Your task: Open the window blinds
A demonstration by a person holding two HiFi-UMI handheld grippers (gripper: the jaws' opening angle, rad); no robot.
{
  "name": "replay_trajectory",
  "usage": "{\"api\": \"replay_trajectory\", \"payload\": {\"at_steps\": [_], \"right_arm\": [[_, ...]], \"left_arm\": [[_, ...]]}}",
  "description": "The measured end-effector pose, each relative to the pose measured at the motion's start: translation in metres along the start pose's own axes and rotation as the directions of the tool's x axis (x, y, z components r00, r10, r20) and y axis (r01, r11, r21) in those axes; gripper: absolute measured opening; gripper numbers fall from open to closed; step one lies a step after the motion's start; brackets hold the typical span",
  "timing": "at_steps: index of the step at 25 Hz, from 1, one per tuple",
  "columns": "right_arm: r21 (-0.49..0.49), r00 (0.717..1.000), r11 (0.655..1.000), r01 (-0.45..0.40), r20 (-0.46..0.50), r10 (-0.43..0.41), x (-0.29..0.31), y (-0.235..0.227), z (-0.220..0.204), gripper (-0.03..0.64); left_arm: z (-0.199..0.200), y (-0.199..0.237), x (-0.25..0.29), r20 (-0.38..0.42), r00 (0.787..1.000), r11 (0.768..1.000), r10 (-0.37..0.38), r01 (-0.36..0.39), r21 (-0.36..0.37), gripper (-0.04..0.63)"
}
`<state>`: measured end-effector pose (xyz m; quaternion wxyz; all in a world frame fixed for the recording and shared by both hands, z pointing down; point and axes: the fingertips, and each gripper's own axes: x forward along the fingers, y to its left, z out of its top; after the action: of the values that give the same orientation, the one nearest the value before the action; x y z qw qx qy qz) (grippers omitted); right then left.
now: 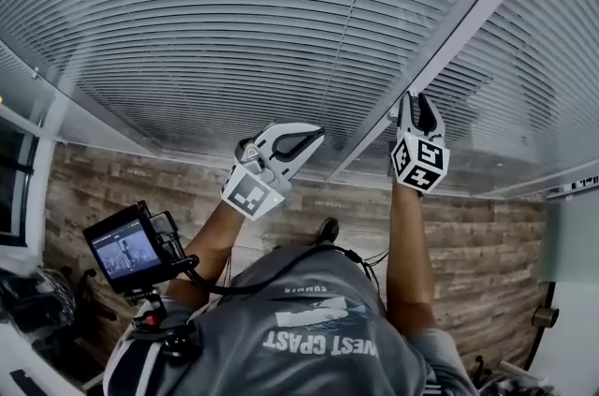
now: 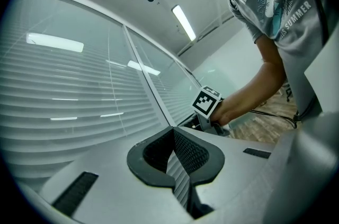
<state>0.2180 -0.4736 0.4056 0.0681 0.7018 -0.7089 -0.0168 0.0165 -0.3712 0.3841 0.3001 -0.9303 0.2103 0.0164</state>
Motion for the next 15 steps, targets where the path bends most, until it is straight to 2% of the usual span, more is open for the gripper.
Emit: {"api": "replay_trajectory", "payload": {"at_steps": [1,2,3,4,5,6,7,8,9,10,11,12,13,15], "right_arm": [[-0.134,1.0,0.991,0.02,-0.009,-0.021,0.001,0.003,-0.001,0.118],[-0.333,0.998,0.942,0.046,-0.02,-0.055,0.001,0.007,-0.002,0.118],[-0.553,0.995,0.83,0.069,-0.026,-0.1,0.002,0.013,-0.005,0.117],[-0.731,0.99,0.678,0.081,-0.021,-0.141,0.004,0.018,-0.008,0.117],[-0.832,0.986,0.549,0.079,-0.015,-0.165,0.005,0.022,-0.01,0.117],[-0.867,0.986,0.494,0.07,-0.016,-0.168,0.006,0.024,-0.011,0.117],[-0.854,0.988,0.518,0.056,-0.027,-0.153,0.006,0.024,-0.01,0.117],[-0.792,0.992,0.609,0.038,-0.045,-0.12,0.006,0.024,-0.007,0.117],[-0.67,0.996,0.743,0.015,-0.059,-0.072,0.004,0.022,-0.004,0.117],[-0.486,0.998,0.874,-0.011,-0.06,-0.021,0.002,0.019,-0.002,0.118],[-0.282,0.999,0.959,-0.031,-0.049,0.018,-0.001,0.014,0.0,0.118],[-0.117,0.999,0.992,-0.042,-0.037,0.038,-0.003,0.01,0.0,0.118],[-0.023,0.998,0.999,-0.045,-0.033,0.044,-0.004,0.006,-0.002,0.118],[0.019,0.998,0.999,-0.04,-0.039,0.041,-0.002,0.004,-0.007,0.118]], "left_arm": [[-0.001,0.0,0.0,-0.001,1.0,1.0,0.001,-0.001,-0.001,0.0],[-0.001,0.001,-0.001,-0.003,1.0,1.0,0.002,-0.002,-0.003,0.0],[-0.002,0.001,-0.001,-0.003,1.0,1.0,0.004,-0.004,-0.005,0.0],[-0.001,0.0,-0.001,-0.001,1.0,1.0,0.004,-0.004,-0.007,0.0],[-0.001,-0.001,0.0,0.001,1.0,1.0,0.002,-0.002,-0.008,0.0],[0.0,-0.001,0.0,0.002,1.0,1.0,-0.002,0.002,-0.008,0.0],[0.001,-0.002,0.001,0.002,1.0,1.0,-0.006,0.006,-0.008,0.0],[0.003,-0.002,0.002,0.004,1.0,1.0,-0.009,0.009,-0.008,0.0],[0.004,-0.002,0.003,0.006,1.0,1.0,-0.01,0.01,-0.007,0.0],[0.006,-0.002,0.004,0.009,1.0,1.0,-0.012,0.012,-0.007,0.0],[0.008,-0.002,0.004,0.01,1.0,1.0,-0.013,0.013,-0.005,0.0],[0.008,-0.001,0.004,0.008,1.0,1.0,-0.014,0.014,-0.005,0.0],[0.007,-0.001,0.003,0.005,1.0,1.0,-0.014,0.014,-0.005,0.0],[0.002,-0.001,0.001,-0.002,1.0,1.0,-0.011,0.011,-0.007,0.0]]}}
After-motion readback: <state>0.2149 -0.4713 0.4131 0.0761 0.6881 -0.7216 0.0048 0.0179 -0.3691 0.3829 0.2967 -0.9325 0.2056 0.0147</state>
